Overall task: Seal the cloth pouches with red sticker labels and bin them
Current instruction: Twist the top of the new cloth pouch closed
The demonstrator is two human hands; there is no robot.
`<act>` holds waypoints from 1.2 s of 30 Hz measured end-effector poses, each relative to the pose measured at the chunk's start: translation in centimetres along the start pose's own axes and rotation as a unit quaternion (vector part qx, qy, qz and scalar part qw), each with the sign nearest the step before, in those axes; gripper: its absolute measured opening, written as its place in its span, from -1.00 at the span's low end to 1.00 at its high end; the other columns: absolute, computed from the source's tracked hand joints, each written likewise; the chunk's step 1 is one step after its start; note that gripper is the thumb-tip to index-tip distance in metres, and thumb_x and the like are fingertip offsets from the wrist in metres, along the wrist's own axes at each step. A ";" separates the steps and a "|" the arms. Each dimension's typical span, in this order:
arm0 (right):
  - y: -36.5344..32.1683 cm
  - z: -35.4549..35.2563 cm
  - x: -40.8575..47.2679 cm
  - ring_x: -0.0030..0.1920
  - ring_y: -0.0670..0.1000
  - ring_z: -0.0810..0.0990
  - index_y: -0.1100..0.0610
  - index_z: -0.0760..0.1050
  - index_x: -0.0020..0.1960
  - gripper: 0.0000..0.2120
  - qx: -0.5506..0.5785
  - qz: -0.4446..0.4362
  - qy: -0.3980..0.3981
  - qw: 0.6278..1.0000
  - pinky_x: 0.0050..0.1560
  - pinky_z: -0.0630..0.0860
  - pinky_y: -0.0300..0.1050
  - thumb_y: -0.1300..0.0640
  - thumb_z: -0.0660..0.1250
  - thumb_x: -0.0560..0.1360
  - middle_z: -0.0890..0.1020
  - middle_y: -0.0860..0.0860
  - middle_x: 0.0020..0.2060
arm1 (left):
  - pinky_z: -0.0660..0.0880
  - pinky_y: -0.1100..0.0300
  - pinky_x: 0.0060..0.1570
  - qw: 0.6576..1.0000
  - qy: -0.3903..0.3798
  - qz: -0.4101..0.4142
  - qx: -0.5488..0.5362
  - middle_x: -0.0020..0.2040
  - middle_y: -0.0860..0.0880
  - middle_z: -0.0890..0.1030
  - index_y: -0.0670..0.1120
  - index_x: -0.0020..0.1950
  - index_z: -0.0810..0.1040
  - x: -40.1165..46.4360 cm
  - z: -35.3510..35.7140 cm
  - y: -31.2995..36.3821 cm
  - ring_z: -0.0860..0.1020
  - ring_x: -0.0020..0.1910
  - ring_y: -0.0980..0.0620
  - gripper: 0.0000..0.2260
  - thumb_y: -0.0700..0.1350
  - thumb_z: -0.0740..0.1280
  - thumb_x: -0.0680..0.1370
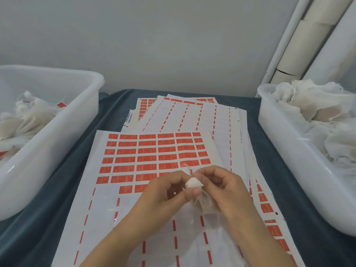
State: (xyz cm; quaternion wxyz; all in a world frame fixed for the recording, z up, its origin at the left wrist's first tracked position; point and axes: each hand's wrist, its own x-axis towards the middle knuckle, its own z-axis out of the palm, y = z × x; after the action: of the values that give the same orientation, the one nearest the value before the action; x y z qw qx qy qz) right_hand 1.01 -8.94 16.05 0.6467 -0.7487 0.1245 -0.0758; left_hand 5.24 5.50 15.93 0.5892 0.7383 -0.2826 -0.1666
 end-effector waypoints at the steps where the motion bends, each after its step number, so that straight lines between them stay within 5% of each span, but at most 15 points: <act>1: 0.0 0.0 0.0 -0.17 -0.25 0.60 -0.04 0.60 -0.14 -0.72 -0.001 0.000 -0.004 1.000 -0.28 0.50 -0.46 -0.12 0.33 0.20 0.65 -0.23 -0.24 | 0.46 0.36 -0.31 1.000 0.003 -0.001 0.006 -0.28 0.13 0.60 0.18 -0.13 0.58 0.0 0.0 0.0 0.50 -0.32 0.16 -0.76 0.24 0.29 0.31; 6: 0.0 -0.1 0.0 -0.16 -0.35 0.54 -0.09 0.57 -0.15 -0.79 -0.025 0.018 -0.030 0.999 -0.34 0.42 -0.57 -0.12 0.29 0.28 0.61 -0.30 -0.24 | 0.55 0.17 -0.16 0.999 0.039 -0.015 0.025 -0.24 0.11 0.63 0.19 -0.18 0.60 0.1 0.1 -0.3 0.56 -0.18 0.03 -0.76 0.26 0.31 0.27; 11: -0.3 -0.5 -0.1 -0.08 -0.28 0.56 -0.10 0.59 -0.10 -0.71 -0.009 0.028 -0.065 0.997 -0.20 0.51 -0.47 -0.18 0.27 0.26 0.63 -0.27 -0.19 | 0.47 0.45 -0.31 0.997 0.067 -0.038 0.005 -0.32 0.21 0.61 0.11 -0.21 0.59 0.2 -0.1 -0.2 0.56 -0.28 0.22 -0.72 0.24 0.31 0.22; 14: -0.5 -0.7 -0.1 -0.04 -0.20 0.60 -0.07 0.59 0.02 -0.65 -0.034 0.023 -0.104 0.994 -0.06 0.56 -0.37 -0.10 0.39 0.25 0.66 -0.21 -0.10 | 0.38 0.48 -0.42 0.996 0.049 -0.059 -0.034 -0.40 0.20 0.57 0.09 -0.17 0.59 0.1 -0.4 0.1 0.50 -0.43 0.28 -0.96 -0.02 0.34 0.46; 17: -0.7 -0.7 -0.1 -0.07 -0.23 0.60 -0.07 0.60 -0.01 -0.68 -0.055 0.021 -0.072 0.996 -0.15 0.53 -0.45 -0.11 0.39 0.26 0.66 -0.23 -0.15 | 0.37 0.44 -0.45 0.998 0.029 -0.041 -0.032 -0.37 0.16 0.59 0.07 -0.10 0.56 0.1 -0.3 -0.1 0.45 -0.49 0.25 -0.85 -0.19 0.29 0.52; 21: -0.8 -0.6 -0.1 -0.14 -0.30 0.57 -0.05 0.61 -0.10 -0.71 -0.040 0.048 -0.025 0.998 -0.31 0.48 -0.53 -0.14 0.36 0.23 0.65 -0.28 -0.23 | 0.40 0.41 -0.45 0.997 0.077 -0.006 -0.019 -0.26 0.13 0.65 0.01 -0.06 0.40 0.3 0.0 0.1 0.50 -0.47 0.20 -0.81 -0.01 0.35 0.40; 26: -0.9 -0.8 -0.3 0.13 -0.08 0.57 0.01 0.65 0.01 -0.73 0.074 0.119 -0.145 0.979 0.23 0.43 -0.13 -0.03 0.35 0.37 0.65 -0.18 0.04 | 0.48 0.41 -0.29 0.991 0.121 0.053 -0.005 -0.16 0.17 0.60 0.23 -0.09 0.33 0.1 -0.4 -0.2 0.58 -0.18 0.17 -0.83 0.06 0.27 0.39; 29: -1.2 -1.3 -0.5 0.18 -0.04 0.55 0.10 0.65 0.00 -0.72 0.141 0.159 -0.212 0.954 0.19 0.46 -0.15 0.01 0.37 0.35 0.64 -0.08 0.10 | 0.49 0.40 -0.12 0.992 0.100 0.075 -0.017 -0.13 0.18 0.60 0.27 -0.09 0.31 0.1 -0.3 -0.2 0.59 -0.08 0.15 -0.85 0.06 0.24 0.42; 32: -1.1 -1.3 -0.7 0.14 0.07 0.58 0.14 0.67 -0.14 -0.79 0.228 0.190 -0.200 0.934 0.07 0.52 -0.16 0.06 0.39 0.30 0.64 0.08 0.09 | 0.47 0.43 -0.23 0.995 0.074 0.056 -0.040 -0.16 0.18 0.61 0.26 -0.14 0.34 0.2 0.0 -0.1 0.59 -0.17 0.21 -0.88 0.04 0.24 0.43; 36: -0.9 -0.8 -0.6 0.12 0.09 0.59 0.10 0.66 -0.04 -0.68 0.201 0.173 -0.148 0.953 0.17 0.52 -0.01 -0.01 0.41 0.26 0.66 0.02 0.04 | 0.47 0.36 -0.31 0.987 0.075 -0.020 -0.139 -0.18 0.17 0.57 0.29 -0.02 0.40 0.2 -0.1 -0.2 0.53 -0.33 0.21 -0.77 0.14 0.33 0.37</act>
State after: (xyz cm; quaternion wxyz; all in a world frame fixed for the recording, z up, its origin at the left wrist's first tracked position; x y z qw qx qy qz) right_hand 0.26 -9.45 17.07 0.7980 -0.5732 0.1371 0.1256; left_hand 5.44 5.47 15.78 0.7024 0.6650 -0.1966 -0.1604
